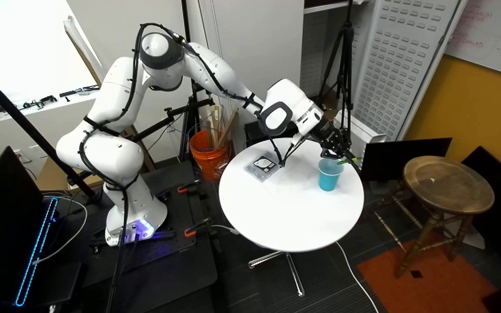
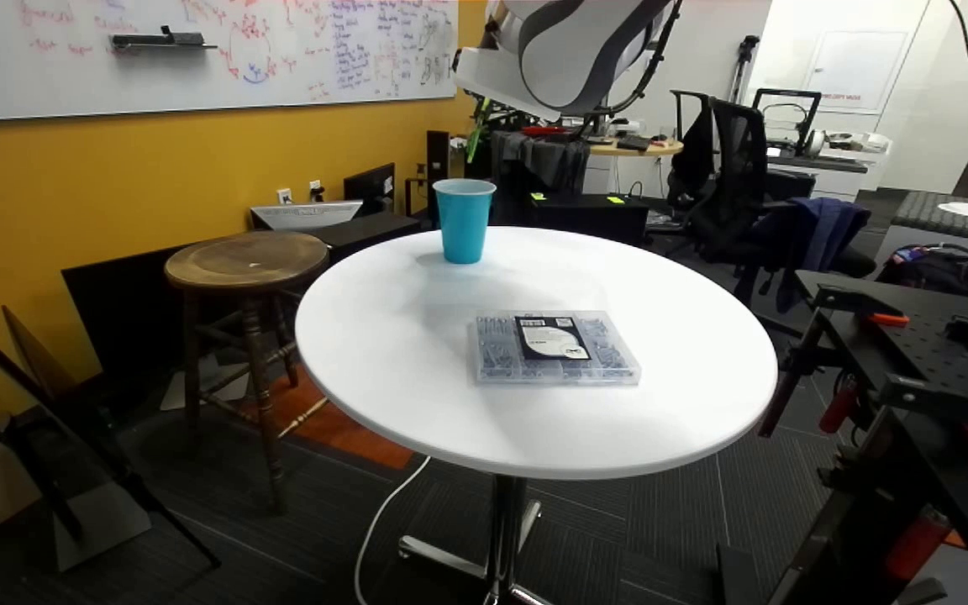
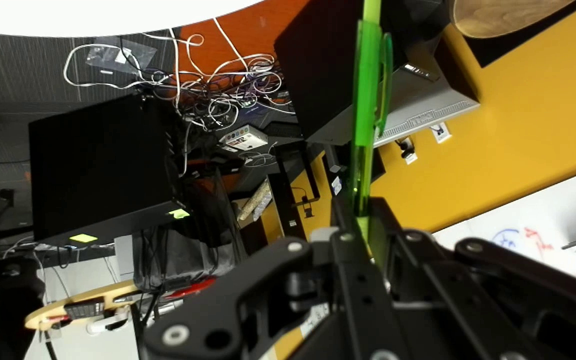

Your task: Put the pen in the cup

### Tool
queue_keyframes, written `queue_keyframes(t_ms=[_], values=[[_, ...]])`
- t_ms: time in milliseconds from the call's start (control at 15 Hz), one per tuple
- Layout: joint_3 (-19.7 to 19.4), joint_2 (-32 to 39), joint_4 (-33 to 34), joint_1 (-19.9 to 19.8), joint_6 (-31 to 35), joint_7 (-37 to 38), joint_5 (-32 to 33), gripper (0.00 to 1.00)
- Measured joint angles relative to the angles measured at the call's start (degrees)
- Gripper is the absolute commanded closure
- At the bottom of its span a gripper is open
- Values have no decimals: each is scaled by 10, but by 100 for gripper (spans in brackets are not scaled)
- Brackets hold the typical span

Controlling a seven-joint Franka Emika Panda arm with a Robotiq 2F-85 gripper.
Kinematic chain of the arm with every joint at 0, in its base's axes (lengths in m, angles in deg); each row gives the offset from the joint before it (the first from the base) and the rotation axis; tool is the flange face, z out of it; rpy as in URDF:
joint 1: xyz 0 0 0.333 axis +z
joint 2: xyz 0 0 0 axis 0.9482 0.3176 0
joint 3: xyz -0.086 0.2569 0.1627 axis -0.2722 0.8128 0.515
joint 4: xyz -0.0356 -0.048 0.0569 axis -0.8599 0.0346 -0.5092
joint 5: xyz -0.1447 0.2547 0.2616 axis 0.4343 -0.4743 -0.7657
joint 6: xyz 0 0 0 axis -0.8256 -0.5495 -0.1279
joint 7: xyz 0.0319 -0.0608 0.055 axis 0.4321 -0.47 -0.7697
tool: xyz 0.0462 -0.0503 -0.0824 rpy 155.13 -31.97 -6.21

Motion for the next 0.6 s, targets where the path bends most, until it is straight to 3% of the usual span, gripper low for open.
queue_keyframes(t_ms=[600], values=[[2, 13, 8, 17, -29, 0, 46, 97]])
